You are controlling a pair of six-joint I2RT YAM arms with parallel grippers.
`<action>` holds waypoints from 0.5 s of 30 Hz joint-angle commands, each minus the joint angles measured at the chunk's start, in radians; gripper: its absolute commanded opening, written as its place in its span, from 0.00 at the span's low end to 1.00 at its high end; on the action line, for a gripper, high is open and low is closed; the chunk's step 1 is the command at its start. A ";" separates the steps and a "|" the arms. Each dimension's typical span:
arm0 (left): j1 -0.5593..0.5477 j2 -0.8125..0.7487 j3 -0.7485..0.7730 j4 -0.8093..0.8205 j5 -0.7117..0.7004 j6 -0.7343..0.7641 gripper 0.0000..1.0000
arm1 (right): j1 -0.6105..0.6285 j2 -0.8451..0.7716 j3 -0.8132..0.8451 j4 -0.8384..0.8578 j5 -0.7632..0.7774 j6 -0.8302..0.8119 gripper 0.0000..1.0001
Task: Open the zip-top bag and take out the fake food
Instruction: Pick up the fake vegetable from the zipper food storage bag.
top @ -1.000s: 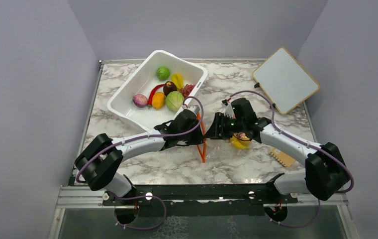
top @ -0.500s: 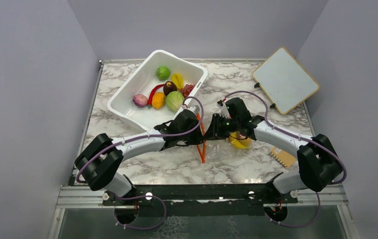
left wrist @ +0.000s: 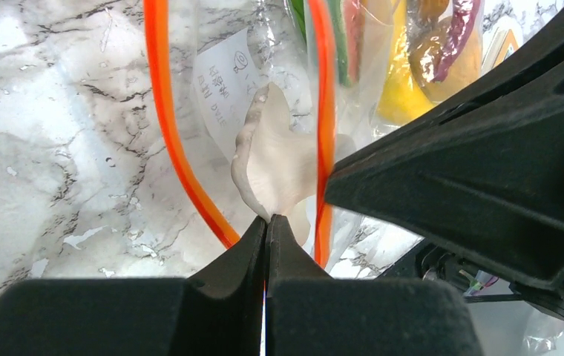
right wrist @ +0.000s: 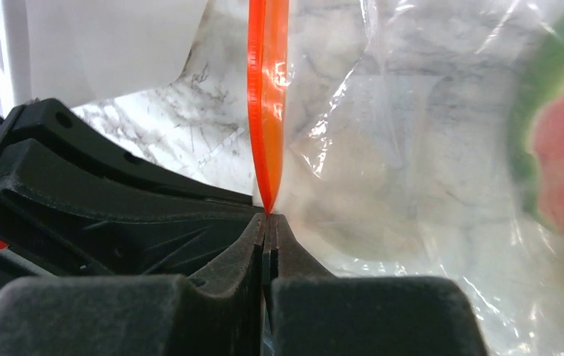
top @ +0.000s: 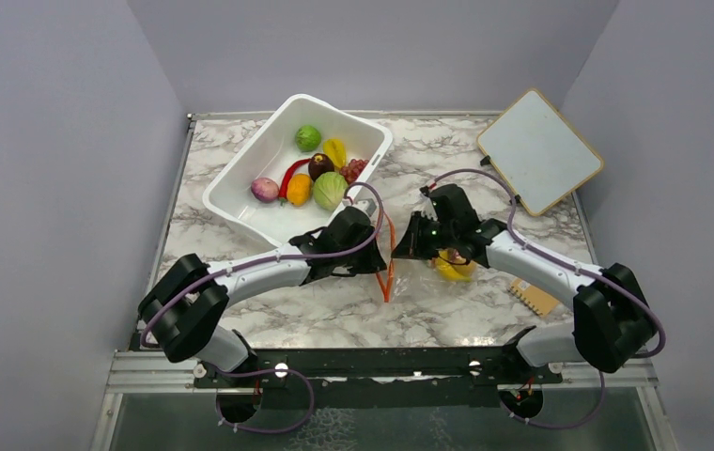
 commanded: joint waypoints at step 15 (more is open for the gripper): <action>-0.003 -0.166 0.071 -0.193 -0.214 0.096 0.00 | 0.006 -0.140 -0.054 -0.089 0.180 0.064 0.01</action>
